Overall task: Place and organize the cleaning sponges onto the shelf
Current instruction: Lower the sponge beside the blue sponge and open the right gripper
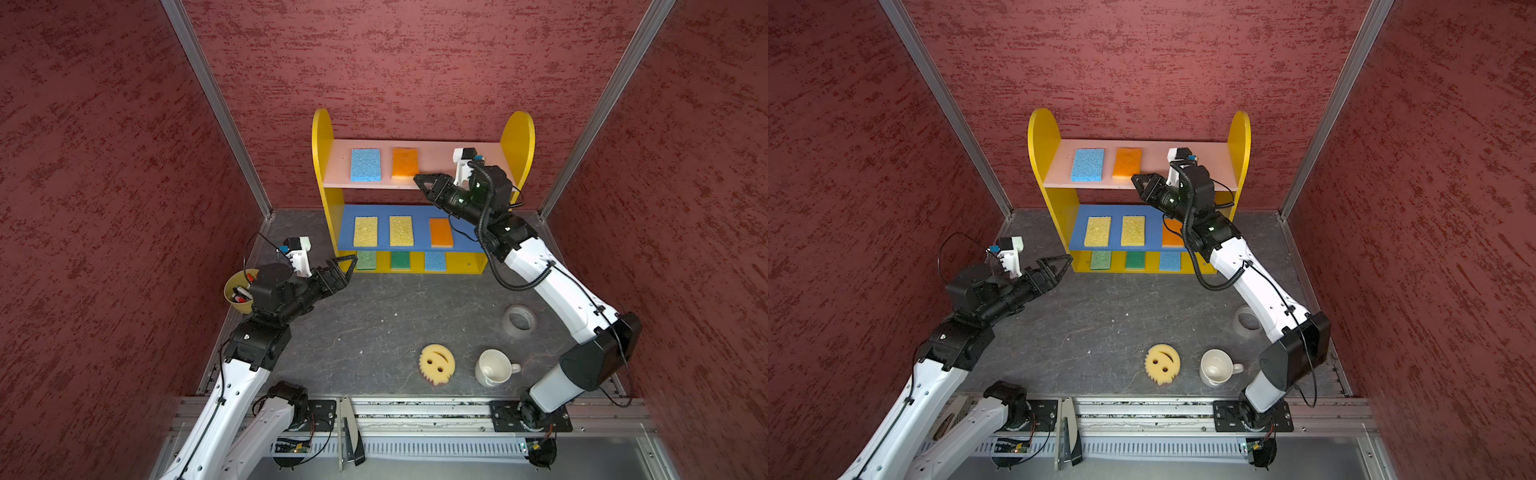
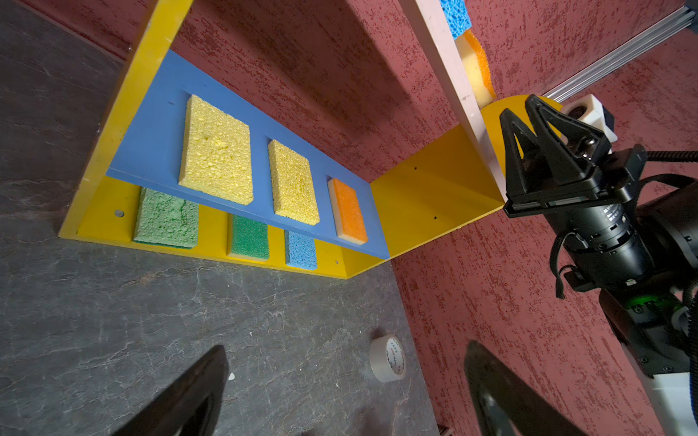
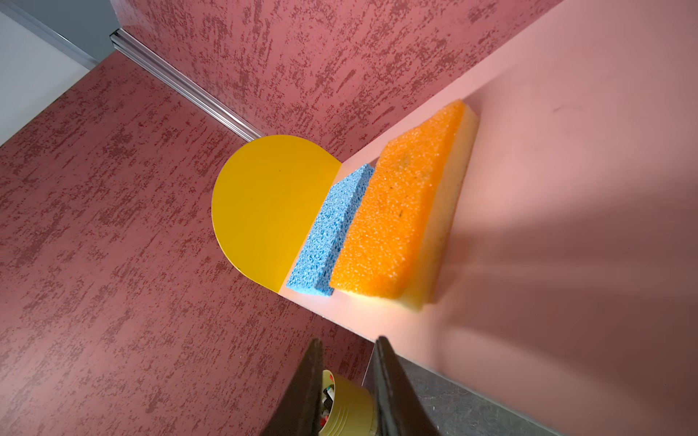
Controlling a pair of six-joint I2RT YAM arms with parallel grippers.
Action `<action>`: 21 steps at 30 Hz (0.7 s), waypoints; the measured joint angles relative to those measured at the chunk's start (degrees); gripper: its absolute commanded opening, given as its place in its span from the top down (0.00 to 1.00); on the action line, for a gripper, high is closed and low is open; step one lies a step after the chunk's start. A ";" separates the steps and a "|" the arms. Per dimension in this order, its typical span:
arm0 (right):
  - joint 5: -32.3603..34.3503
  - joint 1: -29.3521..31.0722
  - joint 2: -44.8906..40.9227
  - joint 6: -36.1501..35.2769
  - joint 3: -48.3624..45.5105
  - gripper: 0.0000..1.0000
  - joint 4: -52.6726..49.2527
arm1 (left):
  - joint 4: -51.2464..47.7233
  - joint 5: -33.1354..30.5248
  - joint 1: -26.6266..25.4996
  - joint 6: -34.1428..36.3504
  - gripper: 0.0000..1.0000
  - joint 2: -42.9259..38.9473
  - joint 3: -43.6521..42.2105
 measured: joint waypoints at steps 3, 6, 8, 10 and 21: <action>1.36 0.00 -1.77 -3.28 0.00 0.70 -2.19 | 0.57 0.13 0.00 -0.22 0.03 0.52 0.00; 4.20 0.00 -2.64 -7.28 0.94 0.69 -5.55 | 1.14 0.15 0.00 -0.52 0.03 0.81 0.00; 6.34 0.02 -2.43 -10.19 2.84 0.69 -8.63 | 1.27 0.15 0.00 -0.66 0.03 0.96 0.00; 8.98 0.55 -1.31 -13.38 6.36 0.69 -12.41 | 1.42 0.15 0.00 -0.66 0.10 1.29 0.04; 26.05 8.04 17.46 -29.68 39.91 0.64 -31.12 | 3.15 1.64 -0.52 -0.11 0.20 6.43 6.97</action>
